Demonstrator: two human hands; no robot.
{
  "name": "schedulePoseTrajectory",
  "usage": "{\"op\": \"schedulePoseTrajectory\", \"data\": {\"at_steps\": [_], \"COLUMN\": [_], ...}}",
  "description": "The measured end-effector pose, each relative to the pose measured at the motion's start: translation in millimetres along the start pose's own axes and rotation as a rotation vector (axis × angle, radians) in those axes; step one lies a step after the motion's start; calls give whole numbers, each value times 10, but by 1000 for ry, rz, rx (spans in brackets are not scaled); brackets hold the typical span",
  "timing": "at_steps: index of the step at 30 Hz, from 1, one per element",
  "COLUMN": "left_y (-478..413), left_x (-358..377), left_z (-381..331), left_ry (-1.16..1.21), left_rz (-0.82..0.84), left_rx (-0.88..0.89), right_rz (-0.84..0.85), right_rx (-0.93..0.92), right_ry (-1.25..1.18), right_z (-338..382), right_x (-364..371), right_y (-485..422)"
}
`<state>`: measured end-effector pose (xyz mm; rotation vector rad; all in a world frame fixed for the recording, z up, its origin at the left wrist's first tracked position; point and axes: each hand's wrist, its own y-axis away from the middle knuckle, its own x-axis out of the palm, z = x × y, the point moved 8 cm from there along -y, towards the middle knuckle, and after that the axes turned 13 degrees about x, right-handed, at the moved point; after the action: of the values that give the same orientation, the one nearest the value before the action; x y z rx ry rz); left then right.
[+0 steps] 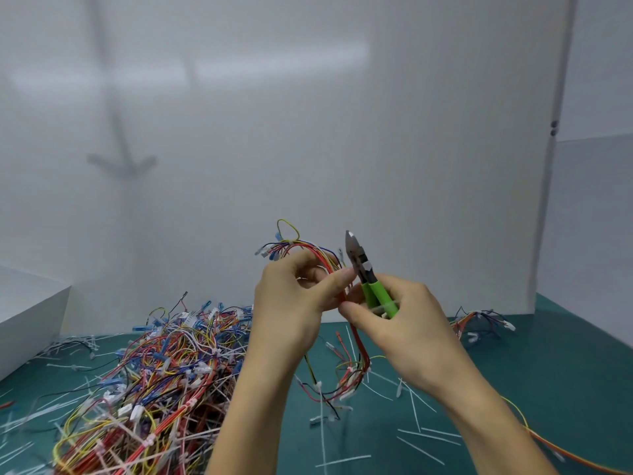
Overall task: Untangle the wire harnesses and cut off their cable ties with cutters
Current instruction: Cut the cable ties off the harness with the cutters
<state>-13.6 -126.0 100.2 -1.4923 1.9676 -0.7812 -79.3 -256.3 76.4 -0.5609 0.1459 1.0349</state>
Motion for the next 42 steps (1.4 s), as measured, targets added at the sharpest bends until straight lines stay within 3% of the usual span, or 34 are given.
{"op": "schedulePoseTrajectory", "data": {"at_steps": [21,35,42], "left_y": [98,80,117], "left_x": [171,72,95], "left_z": [56,58,34], "left_ry": [-48,95,18], "left_rz": [370,302,409], "left_rx": [-87,-129,-89], "right_rz": [-47,-19,18], "right_rx": [64,103,110], "right_ry": [-271,-413,-472], "right_z": [-62,-104,-83], "right_x": [-11,-39,10], "right_y": [-1,-13,-2]}}
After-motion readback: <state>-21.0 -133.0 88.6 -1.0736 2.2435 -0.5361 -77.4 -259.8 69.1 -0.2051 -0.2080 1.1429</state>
